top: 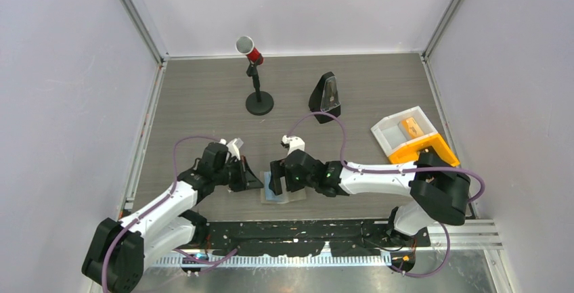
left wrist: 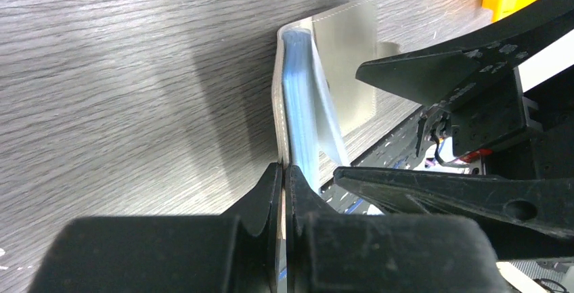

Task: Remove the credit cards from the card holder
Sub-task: Remove the credit card from the card holder.

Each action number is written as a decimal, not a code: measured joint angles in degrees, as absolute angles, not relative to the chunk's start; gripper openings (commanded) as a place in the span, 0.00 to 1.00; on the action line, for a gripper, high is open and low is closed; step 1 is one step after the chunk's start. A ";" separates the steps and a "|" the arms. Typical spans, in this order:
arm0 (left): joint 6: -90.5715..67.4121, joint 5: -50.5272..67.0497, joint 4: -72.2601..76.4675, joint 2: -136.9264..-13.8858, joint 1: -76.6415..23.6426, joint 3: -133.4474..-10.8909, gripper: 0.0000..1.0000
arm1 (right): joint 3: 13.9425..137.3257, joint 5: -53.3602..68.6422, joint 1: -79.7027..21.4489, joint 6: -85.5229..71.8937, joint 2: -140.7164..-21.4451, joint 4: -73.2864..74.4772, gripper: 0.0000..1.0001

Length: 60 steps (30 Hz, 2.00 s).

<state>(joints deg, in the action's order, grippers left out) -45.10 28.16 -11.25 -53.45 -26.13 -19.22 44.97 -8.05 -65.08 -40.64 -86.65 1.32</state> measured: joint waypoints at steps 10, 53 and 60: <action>-44.31 27.46 -12.75 -54.06 -26.13 -19.29 0.00 | 43.11 -8.25 -65.04 -40.66 -86.24 1.74 0.87; -44.62 27.38 -13.17 -53.28 -26.13 -19.27 0.00 | 44.47 -5.28 -65.14 -43.09 -91.66 -2.98 0.86; -44.84 27.38 -13.15 -53.28 -26.13 -19.27 0.00 | 44.58 -5.17 -65.14 -44.12 -91.66 -2.81 0.82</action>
<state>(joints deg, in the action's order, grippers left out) -44.84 27.38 -13.15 -53.28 -26.13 -19.27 44.58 -5.17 -65.14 -44.12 -91.66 -2.81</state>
